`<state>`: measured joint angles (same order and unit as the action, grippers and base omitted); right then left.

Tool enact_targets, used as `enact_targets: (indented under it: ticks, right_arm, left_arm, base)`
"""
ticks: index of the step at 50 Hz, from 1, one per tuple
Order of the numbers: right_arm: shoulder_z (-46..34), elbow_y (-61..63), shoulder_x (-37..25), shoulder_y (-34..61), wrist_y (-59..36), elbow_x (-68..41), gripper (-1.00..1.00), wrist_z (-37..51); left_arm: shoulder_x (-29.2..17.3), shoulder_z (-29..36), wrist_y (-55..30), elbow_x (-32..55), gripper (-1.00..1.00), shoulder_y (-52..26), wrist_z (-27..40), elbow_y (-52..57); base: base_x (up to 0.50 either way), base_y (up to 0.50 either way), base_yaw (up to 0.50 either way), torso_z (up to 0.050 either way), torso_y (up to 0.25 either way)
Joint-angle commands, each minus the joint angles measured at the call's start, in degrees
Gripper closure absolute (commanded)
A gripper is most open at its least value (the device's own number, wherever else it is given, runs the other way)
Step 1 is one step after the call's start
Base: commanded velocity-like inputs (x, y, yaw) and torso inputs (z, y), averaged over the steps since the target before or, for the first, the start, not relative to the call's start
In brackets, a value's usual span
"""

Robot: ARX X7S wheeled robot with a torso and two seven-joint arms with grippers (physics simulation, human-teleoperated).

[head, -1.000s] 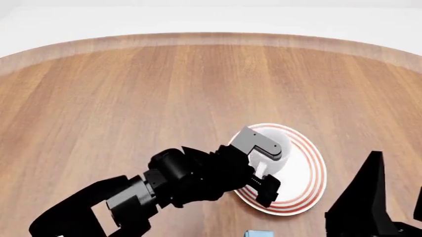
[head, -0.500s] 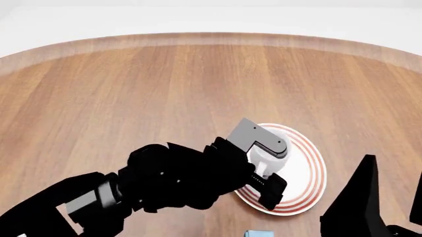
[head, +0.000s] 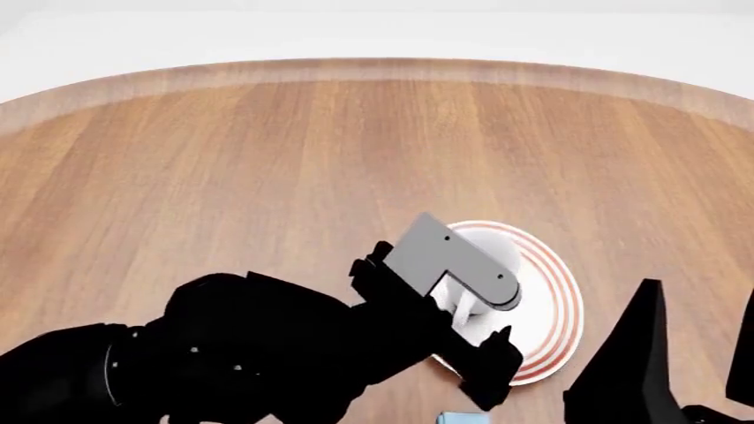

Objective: Pick up the white mug and put it on the plate, and put the chocolate pudding to the right of the plate.

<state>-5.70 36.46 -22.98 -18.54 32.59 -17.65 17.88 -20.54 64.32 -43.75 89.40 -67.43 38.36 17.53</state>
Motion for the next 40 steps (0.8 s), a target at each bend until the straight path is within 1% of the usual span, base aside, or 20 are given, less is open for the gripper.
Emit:
enact_targets:
  ticks: [1, 5, 6, 11, 24, 33, 40]
  right_arm:
    - [0.8, 0.3, 1.0, -0.2, 0.0, 1.6, -1.00, -1.4]
    - [0.7, 0.3, 1.0, -0.4, 0.1, 1.7, -1.00, -1.4]
    - [0.7, 0.0, 1.0, -0.3, 0.2, 1.6, -1.00, -1.4]
    - [0.5, 0.1, 1.0, -0.4, 0.3, 1.9, -1.00, -1.4]
    - [0.1, -0.3, 1.0, -0.4, 0.6, 2.2, -1.00, -1.3]
    - [-0.2, -0.2, 0.9, -0.2, 0.4, 2.4, -1.00, -1.2]
    - [-0.6, 0.0, 0.9, -0.3, 0.4, 2.7, -1.00, -1.2]
  left_arm:
    - [-4.6, -4.6, 0.7, 2.5, -1.00, 0.6, 2.6, 11.9]
    - [-6.1, -5.3, 1.1, 2.7, -1.00, 0.9, 2.9, 13.8]
    - [-8.0, -6.4, 2.0, 2.8, -1.00, 1.3, 2.7, 15.4]
    - [-11.4, -8.6, 3.4, 3.2, -1.00, 1.9, 2.6, 18.5]
    - [-16.9, -10.8, 5.5, 0.9, -1.00, 4.5, 2.8, 26.4]
    - [-22.8, -13.5, 8.5, -0.8, -1.00, 7.6, -0.2, 28.9]
    - [-27.9, -15.2, 12.2, -4.3, -1.00, 12.9, -4.2, 29.4]
  base:
    - [0.00, 0.00, 0.00, 0.000, 0.000]
    - [0.00, 0.00, 0.00, 0.000, 0.000]
    - [0.00, 0.00, 0.00, 0.000, 0.000]
    - [0.00, 0.00, 0.00, 0.000, 0.000]
    - [0.00, 0.00, 0.00, 0.000, 0.000]
    - [0.00, 0.00, 0.00, 0.000, 0.000]
    - [0.00, 0.00, 0.00, 0.000, 0.000]
